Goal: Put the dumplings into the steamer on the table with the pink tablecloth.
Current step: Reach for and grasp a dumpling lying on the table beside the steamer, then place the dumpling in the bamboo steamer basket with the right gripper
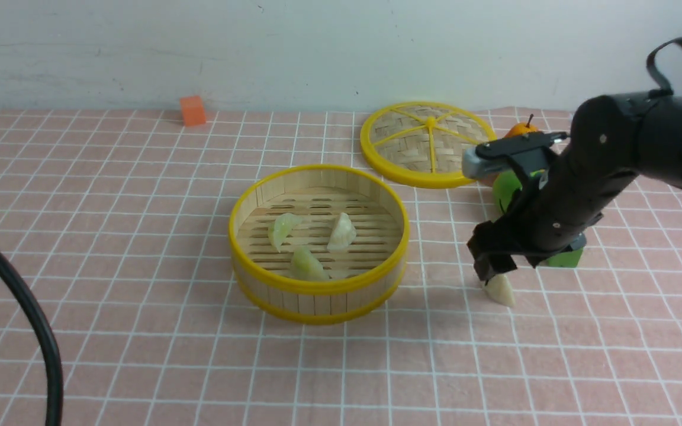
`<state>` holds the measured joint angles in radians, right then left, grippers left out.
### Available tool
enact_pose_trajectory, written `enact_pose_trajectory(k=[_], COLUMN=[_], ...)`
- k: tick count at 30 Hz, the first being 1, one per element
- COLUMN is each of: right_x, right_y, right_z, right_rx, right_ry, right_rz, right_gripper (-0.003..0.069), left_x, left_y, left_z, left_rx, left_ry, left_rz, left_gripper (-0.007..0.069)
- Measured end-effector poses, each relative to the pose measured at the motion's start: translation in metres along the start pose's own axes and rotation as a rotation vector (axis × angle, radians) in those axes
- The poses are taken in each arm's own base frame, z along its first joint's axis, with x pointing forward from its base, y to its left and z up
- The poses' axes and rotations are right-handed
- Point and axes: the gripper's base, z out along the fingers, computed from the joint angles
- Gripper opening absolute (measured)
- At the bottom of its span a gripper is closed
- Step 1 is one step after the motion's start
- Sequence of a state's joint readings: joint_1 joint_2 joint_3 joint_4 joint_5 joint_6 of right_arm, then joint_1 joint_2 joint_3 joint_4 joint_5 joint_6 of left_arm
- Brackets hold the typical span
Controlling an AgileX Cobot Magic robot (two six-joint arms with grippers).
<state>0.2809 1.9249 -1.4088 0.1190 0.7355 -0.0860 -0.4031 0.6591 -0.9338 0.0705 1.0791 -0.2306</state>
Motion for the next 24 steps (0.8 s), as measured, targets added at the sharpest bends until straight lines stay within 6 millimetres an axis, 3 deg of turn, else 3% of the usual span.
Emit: enact_pose_trajectory(k=[4, 7, 13, 19, 24], right_x=[0.007, 0.008, 0.005, 0.004, -0.018], right_y=[-0.003, -0.004, -0.005, -0.003, 0.022], right_z=[0.034, 0.043, 0.044, 0.039, 0.000], right_rx=[0.006, 0.008, 0.012, 0.015, -0.007], right_ry=[0.061, 0.069, 0.036, 0.035, -0.035], right_rz=[0.002, 0.003, 0.001, -0.008, -0.071], right_gripper=[0.0558, 0.0497, 0.0223, 0.0218, 0.0218], left_x=[0.000, 0.000, 0.000, 0.000, 0.000], left_y=[-0.001, -0.001, -0.001, -0.001, -0.001], left_z=[0.000, 0.000, 0.000, 0.000, 0.000], left_rx=[0.007, 0.007, 0.009, 0.009, 0.009], left_ry=[0.002, 0.002, 0.002, 0.002, 0.002], left_rz=[-0.004, -0.004, -0.005, -0.005, -0.005], left_gripper=[-0.0008, -0.0004, -0.0001, 0.0001, 0.0001])
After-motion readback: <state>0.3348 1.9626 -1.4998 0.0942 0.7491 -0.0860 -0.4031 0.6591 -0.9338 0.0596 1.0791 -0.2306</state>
